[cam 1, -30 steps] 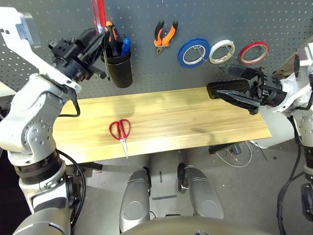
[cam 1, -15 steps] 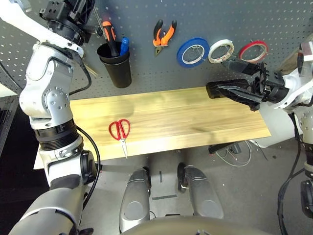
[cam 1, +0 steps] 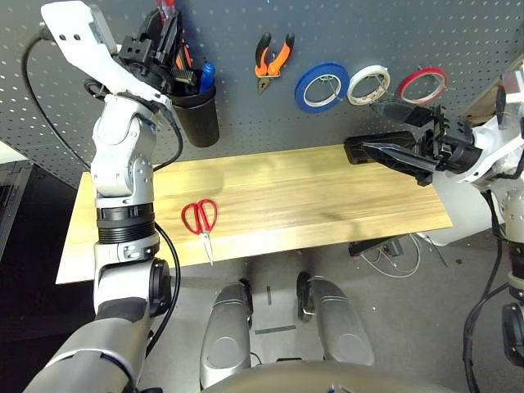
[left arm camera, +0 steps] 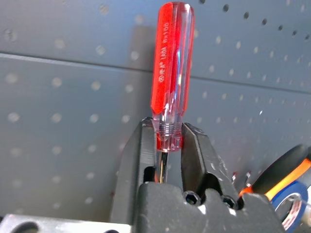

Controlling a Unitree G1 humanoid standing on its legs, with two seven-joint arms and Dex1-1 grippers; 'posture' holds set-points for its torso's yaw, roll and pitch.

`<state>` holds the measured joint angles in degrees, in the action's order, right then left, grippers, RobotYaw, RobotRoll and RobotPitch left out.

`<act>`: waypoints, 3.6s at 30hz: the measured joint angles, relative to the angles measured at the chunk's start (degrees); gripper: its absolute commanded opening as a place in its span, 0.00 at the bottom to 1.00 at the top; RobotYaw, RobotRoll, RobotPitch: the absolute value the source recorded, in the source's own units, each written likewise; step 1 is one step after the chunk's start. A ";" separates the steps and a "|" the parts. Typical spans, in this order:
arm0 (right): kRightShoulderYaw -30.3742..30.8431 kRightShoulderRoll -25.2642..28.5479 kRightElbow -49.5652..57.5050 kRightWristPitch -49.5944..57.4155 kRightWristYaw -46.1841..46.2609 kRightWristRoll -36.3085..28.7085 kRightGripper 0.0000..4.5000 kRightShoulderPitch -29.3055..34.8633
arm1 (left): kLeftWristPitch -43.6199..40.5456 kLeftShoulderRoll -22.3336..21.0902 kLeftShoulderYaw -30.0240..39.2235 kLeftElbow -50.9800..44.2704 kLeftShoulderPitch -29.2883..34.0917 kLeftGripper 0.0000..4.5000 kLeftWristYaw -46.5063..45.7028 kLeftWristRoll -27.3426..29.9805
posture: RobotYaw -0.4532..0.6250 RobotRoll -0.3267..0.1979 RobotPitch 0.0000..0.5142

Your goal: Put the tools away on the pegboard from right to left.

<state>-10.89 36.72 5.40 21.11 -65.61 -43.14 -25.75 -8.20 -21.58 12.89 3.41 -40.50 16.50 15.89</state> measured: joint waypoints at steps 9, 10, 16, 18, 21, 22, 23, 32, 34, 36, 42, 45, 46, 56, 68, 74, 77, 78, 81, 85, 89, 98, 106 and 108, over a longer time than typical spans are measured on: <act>0.17 -0.16 0.09 -0.07 -0.16 0.19 1.00 1.42 | -4.97 -7.54 1.62 -6.80 3.57 0.99 4.28 2.65 | 0.38 0.62 0.34; 0.24 -0.27 0.13 -0.06 -0.14 0.21 1.00 1.93 | -7.43 -10.05 2.26 -8.98 3.81 0.99 5.91 4.24 | 0.39 0.62 0.34; 3.11 -1.51 0.76 -0.79 -0.76 2.13 1.00 3.13 | -25.51 -22.62 5.73 -18.78 6.41 0.99 14.44 16.11 | 0.44 0.62 0.35; 4.72 -1.52 0.68 -1.68 -1.70 3.90 1.00 4.03 | -31.85 -25.32 7.33 -21.65 8.15 0.99 16.34 21.19 | 0.46 0.62 0.35; 7.39 -1.61 -0.46 -3.87 -3.57 6.87 1.00 4.82 | -42.80 -28.49 10.50 -25.70 11.31 0.99 17.34 30.68 | 0.50 0.62 0.37; 8.12 -1.64 -0.92 -4.38 -4.14 7.62 1.00 5.01 | -45.48 -29.04 11.38 -26.60 12.23 0.99 17.32 33.13 | 0.50 0.62 0.38; 8.43 -1.77 -1.25 -4.90 -4.60 8.24 1.00 5.14 | -47.62 -29.28 12.23 -27.75 13.20 0.99 17.13 35.23 | 0.51 0.62 0.38; 14.63 -5.33 -5.70 -14.57 -6.88 16.16 1.00 5.18 | -58.80 -29.42 15.79 -36.18 37.87 0.99 10.00 38.94 | 0.50 0.62 0.46; 15.37 -6.77 -5.61 -16.57 -6.13 17.65 1.00 6.22 | -58.56 -27.06 12.79 -34.87 38.94 0.99 6.74 35.44 | 0.49 0.62 0.47; 16.62 -7.69 -5.58 -17.96 -5.10 19.30 1.00 7.33 | -57.79 -24.71 9.71 -32.68 39.29 0.99 4.43 32.11 | 0.47 0.62 0.48; 19.02 -10.39 -2.85 -21.13 -0.32 23.09 1.00 12.94 | -50.50 -20.57 -0.69 -24.94 39.49 0.99 1.21 20.30 | 0.41 0.62 0.56; 19.34 -10.46 -0.12 -21.22 1.24 23.19 1.00 15.72 | -47.20 -18.06 -3.38 -20.88 38.67 0.99 -0.15 15.56 | 0.39 0.62 0.59; 19.40 -10.42 1.15 -21.22 1.72 23.19 1.00 16.74 | -45.36 -16.85 -4.15 -18.64 38.22 0.99 -0.75 13.48 | 0.38 0.62 0.61; 19.24 -7.87 6.59 -20.54 2.35 22.34 1.00 20.93 | -33.82 -8.87 -4.49 -2.63 33.93 0.99 -3.83 4.02 | 0.32 0.62 0.68; 19.39 -7.39 9.89 -18.50 4.33 22.03 1.00 22.52 | -32.05 -4.76 -5.05 1.29 32.92 0.99 -5.65 -2.05 | 0.29 0.62 0.71; 19.07 -6.55 11.64 -17.14 5.98 21.44 1.00 23.60 | -25.08 -3.10 -5.20 8.25 31.08 0.99 -7.32 -5.75 | 0.26 0.62 0.74; 19.01 -5.84 12.88 -16.44 6.66 21.12 1.00 24.48 | -22.06 -2.05 -4.60 11.45 29.76 0.99 -8.24 -6.83 | 0.25 0.62 0.74; 18.97 -5.78 13.09 -16.25 6.91 21.03 1.00 24.50 | -21.59 -1.81 -4.48 11.97 29.35 0.99 -8.49 -6.94 | 0.25 0.62 0.74; 18.70 -5.41 14.37 -15.72 7.62 20.51 1.00 24.98 | -19.21 -1.02 -3.85 14.17 28.11 0.91 -9.48 -7.44 | 0.25 0.62 0.74; 18.70 -5.41 15.02 -15.06 8.35 20.16 1.00 24.74 | -17.06 -0.25 -3.43 15.95 27.31 0.64 -10.27 -8.02 | 0.26 0.62 0.73; 18.70 -5.42 14.93 -14.98 8.45 20.13 1.00 23.90 | -16.87 0.35 -3.33 15.77 27.39 0.29 -9.74 -8.01 | 0.28 0.62 0.71; 18.78 -6.34 10.12 -16.54 7.08 19.94 1.00 19.31 | -17.64 0.63 -1.55 11.02 28.94 0.00 -9.84 -7.88 | 0.36 0.62 0.65; 18.75 -7.46 3.75 -19.32 3.71 19.37 1.00 14.81 | -20.81 0.36 1.08 -1.58 32.84 0.00 -9.20 -6.15 | 0.42 0.62 0.58; 18.69 -7.53 2.51 -19.89 2.87 19.17 1.00 13.82 | -21.97 -0.01 2.33 -5.43 34.32 0.00 -9.08 -5.45 | 0.45 0.62 0.54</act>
<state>7.81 29.19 7.91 1.22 -62.74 -23.97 -11.94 -30.17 -21.58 15.22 -2.02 -6.18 7.42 10.43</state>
